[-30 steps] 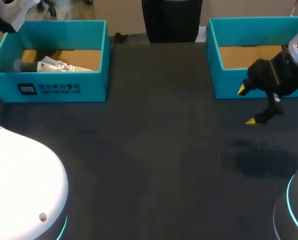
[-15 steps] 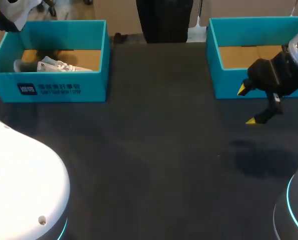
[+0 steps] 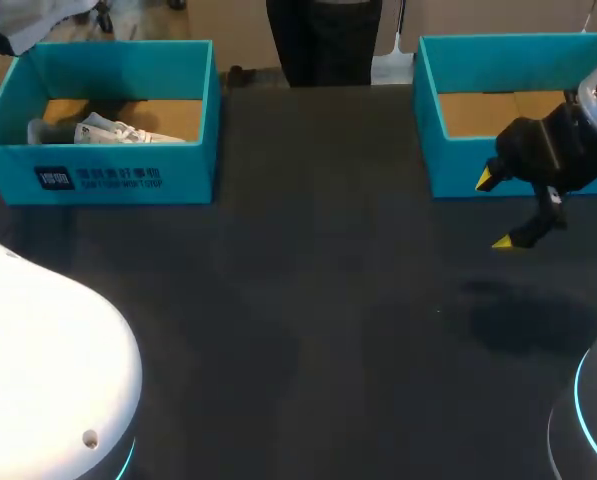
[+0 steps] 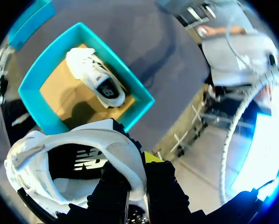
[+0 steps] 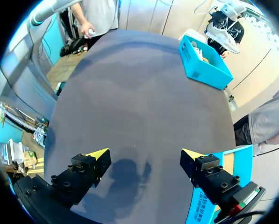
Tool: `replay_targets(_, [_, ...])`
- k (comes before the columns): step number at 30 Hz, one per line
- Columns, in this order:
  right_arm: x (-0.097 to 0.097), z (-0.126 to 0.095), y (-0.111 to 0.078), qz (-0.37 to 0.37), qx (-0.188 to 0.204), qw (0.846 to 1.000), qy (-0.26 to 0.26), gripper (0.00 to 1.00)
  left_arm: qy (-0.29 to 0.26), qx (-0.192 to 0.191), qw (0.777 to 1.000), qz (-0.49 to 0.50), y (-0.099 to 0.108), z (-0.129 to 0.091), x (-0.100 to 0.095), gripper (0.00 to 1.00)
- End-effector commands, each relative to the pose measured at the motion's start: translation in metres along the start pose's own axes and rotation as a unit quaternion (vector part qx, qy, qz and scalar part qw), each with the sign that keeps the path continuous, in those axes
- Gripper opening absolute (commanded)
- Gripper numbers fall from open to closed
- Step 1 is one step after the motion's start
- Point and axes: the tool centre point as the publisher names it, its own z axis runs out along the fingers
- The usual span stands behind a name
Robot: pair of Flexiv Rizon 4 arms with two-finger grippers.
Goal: Take the shoe out of the shoebox, open the shoe tongue, remove and reinsert the insole, then place the shoe into the shoebox
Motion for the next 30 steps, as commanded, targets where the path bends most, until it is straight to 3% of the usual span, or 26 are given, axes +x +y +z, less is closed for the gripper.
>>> replay_targets(1, [0.0001,0.0009,0.0005,0.000,0.002,1.000,0.000,1.00,0.013,-0.166,0.903,0.395,0.0027,0.0015,0.0005,0.00])
replay_targets(30, [0.0001,0.0009,0.0005,0.000,0.002,1.000,0.000,1.00,0.010,-0.161,0.908,0.387,0.0041,0.0025,-0.0024,0.00])
